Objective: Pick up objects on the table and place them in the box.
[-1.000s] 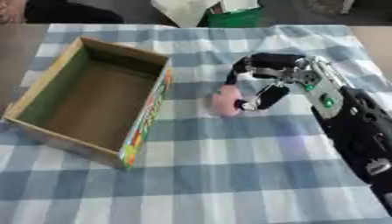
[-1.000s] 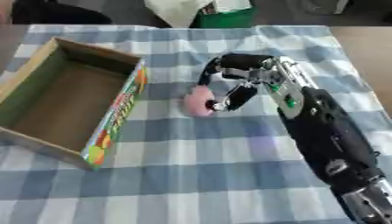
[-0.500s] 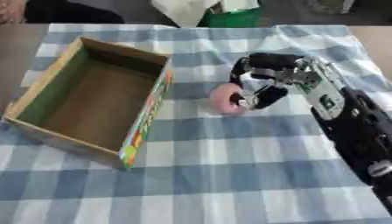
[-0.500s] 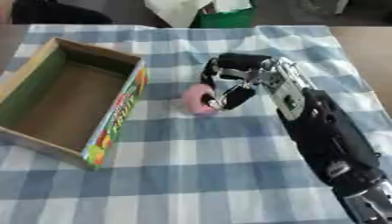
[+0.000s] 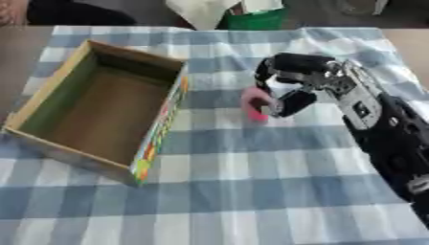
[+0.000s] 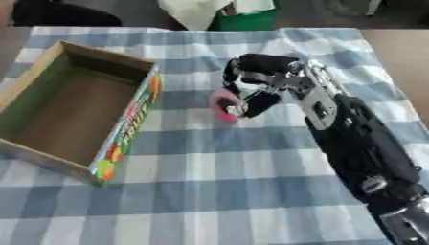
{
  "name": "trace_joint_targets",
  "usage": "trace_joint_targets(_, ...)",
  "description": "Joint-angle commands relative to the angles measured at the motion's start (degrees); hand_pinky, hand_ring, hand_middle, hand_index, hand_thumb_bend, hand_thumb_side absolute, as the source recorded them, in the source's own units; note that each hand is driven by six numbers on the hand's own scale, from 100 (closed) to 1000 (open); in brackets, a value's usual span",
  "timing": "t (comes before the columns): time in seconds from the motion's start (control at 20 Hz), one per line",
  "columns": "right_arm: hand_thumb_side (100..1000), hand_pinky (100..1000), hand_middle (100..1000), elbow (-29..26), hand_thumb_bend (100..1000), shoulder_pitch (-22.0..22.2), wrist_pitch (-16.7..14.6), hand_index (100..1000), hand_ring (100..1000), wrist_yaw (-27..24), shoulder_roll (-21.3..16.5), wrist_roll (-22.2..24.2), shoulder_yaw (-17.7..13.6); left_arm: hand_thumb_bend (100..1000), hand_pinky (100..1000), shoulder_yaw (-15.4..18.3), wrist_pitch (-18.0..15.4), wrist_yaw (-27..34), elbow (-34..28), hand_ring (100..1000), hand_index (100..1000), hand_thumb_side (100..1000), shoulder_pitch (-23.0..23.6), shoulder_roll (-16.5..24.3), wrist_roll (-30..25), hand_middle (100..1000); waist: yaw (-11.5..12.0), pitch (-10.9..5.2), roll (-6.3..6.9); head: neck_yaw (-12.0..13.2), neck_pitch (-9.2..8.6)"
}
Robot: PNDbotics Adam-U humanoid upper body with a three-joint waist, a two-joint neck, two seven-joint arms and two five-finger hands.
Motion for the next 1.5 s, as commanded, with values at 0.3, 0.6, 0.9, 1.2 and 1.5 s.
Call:
trace_joint_targets(0.3, 561, 680, 377, -0.79, 100, -4.11, -0.35, 377, 622, -0.18, -1.52, -4.80, -0.57, 171, 506, 0.23, 0.19, -0.28, -0.99, 384, 775, 543, 0.16, 0.85, -0.20, 618, 0.02, -1.47, 0.15, -0.36, -0.46)
trace_joint_targets(0.6, 575, 669, 371, 0.81, 100, -8.19, 0.08, 370, 615, 1.13, 0.00, -9.71, -0.56, 170, 505, -0.08, 0.17, -0.16, -0.99, 384, 774, 546, 0.30, 1.21, -0.29, 618, 0.55, -1.95, 0.16, -0.89, -0.35)
trace_joint_targets(0.9, 575, 672, 370, 4.51, 100, -13.54, 1.05, 373, 615, 1.96, 2.42, -12.66, -1.54, 170, 505, -0.43, 0.21, 0.06, -0.99, 385, 774, 548, 0.36, 1.66, -0.50, 617, 1.54, -2.39, -0.30, -1.36, 0.00)
trace_joint_targets(1.2, 573, 671, 368, 6.26, 100, -17.67, 2.44, 373, 613, 1.56, 5.77, -14.04, -1.69, 170, 503, -0.84, 0.19, 0.37, -0.99, 385, 773, 549, 0.13, 2.22, -0.66, 617, 2.92, -2.73, -0.77, -1.88, -0.06)
trace_joint_targets(1.5, 555, 680, 383, 7.50, 100, -19.78, 3.18, 398, 620, 2.00, 8.71, -14.81, -2.14, 171, 504, -1.00, 0.29, 0.52, -0.99, 385, 774, 547, -0.06, 2.38, -0.85, 617, 4.26, -2.54, -1.26, -2.42, -0.50)
